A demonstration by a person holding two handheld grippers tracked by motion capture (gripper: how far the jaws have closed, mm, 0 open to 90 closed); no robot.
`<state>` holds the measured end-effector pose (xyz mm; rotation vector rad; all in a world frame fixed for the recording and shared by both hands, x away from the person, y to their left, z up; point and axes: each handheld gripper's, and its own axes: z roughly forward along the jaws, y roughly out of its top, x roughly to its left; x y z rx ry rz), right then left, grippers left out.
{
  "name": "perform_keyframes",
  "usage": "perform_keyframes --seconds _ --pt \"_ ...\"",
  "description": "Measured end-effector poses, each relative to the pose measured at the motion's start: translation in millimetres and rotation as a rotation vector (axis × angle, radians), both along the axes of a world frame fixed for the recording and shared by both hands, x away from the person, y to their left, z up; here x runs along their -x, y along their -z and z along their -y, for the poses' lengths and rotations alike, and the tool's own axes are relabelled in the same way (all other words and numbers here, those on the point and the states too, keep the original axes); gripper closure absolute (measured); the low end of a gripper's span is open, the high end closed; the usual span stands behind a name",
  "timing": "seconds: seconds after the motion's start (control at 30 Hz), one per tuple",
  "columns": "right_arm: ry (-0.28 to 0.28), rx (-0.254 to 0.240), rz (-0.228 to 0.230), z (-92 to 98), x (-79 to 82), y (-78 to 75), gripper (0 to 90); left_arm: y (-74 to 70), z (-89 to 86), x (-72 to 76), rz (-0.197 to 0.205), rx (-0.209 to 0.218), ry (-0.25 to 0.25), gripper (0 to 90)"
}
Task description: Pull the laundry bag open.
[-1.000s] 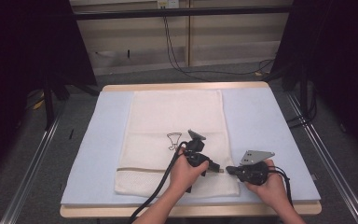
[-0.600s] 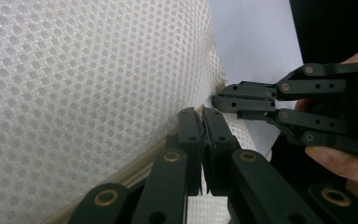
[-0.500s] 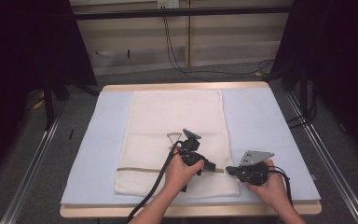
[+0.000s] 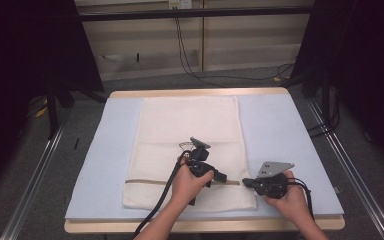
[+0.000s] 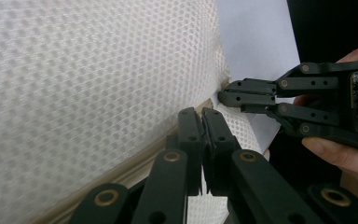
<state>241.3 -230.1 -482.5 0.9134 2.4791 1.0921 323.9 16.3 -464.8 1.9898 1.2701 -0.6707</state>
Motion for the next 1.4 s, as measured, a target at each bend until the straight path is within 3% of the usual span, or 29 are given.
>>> perform_keyframes --seconds 0.17,0.23,0.53,0.93,1.1,1.4 --pt "0.000 -0.002 0.001 0.0 0.1 0.2 90.0 -2.3 -7.1 -0.5 0.004 -0.009 -0.007 87.6" --pt "0.002 0.000 0.002 -0.3 0.3 0.1 90.0 -3.3 -11.9 -2.0 0.000 -0.004 0.012 87.6" --pt "-0.002 -0.003 0.000 0.1 -0.2 0.2 90.0 -6.2 -26.6 -2.4 0.007 -0.007 -0.009 87.6" --pt "-0.003 -0.007 -0.001 0.5 -0.2 0.5 90.0 -3.9 -31.1 -3.4 -0.014 0.010 -0.005 87.6" --pt "-0.001 -0.008 -0.001 0.4 -0.1 0.6 90.0 -4.3 -32.8 -3.0 0.000 -0.001 -0.014 87.6" --pt "-0.002 -0.009 0.000 0.5 -0.3 0.7 90.0 -2.9 -39.6 -3.1 -0.008 0.004 -0.026 87.6"
